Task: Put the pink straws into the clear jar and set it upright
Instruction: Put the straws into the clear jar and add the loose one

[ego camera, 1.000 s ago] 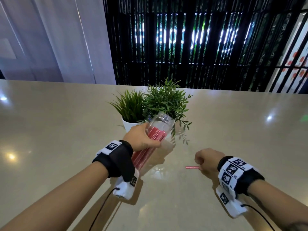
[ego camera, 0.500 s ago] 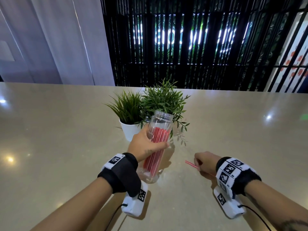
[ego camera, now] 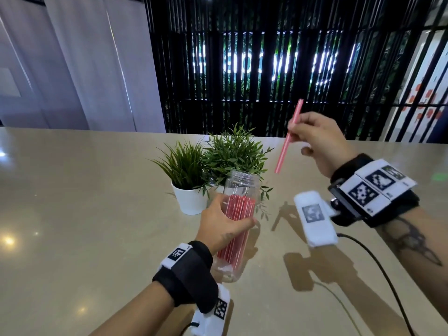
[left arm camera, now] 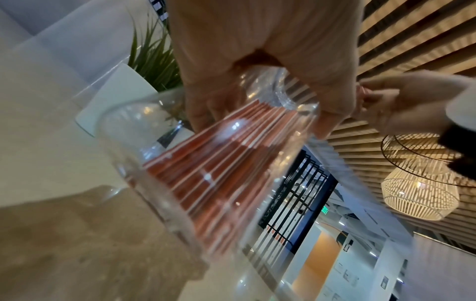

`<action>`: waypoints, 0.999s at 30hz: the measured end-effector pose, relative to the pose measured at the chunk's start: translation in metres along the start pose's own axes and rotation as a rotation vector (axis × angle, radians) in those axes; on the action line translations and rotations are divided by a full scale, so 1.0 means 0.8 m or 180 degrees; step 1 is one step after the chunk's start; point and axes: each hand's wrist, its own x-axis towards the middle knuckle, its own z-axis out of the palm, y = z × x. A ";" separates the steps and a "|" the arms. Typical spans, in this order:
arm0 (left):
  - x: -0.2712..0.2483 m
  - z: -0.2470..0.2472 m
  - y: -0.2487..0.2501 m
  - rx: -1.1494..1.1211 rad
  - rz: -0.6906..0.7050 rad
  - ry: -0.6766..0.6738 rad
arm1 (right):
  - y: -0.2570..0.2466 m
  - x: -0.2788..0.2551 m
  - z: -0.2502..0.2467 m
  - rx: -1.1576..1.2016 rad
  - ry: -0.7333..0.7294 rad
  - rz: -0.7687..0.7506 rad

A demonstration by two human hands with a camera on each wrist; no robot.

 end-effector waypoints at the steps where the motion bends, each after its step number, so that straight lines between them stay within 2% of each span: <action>1: -0.001 0.002 0.002 0.0007 0.0035 0.0052 | -0.008 0.001 0.008 0.0061 -0.0056 -0.0028; 5: -0.006 0.006 0.006 0.0016 0.0144 0.0232 | -0.018 0.001 0.040 0.0014 -0.0145 -0.0186; 11: -0.009 0.004 0.010 -0.0073 0.0187 0.0338 | -0.003 -0.006 0.067 -0.0249 0.0167 -0.0546; 17: -0.011 0.003 0.020 -0.0105 0.0196 0.0387 | 0.015 -0.019 0.075 -0.0682 -0.0375 -0.0214; 22: -0.007 0.001 0.025 -0.0093 0.0218 0.0431 | 0.012 -0.022 0.067 -0.0913 -0.0568 -0.0116; 30: -0.005 -0.001 0.030 -0.0120 0.0257 0.0440 | -0.009 -0.025 0.027 -0.0365 0.0165 -0.0319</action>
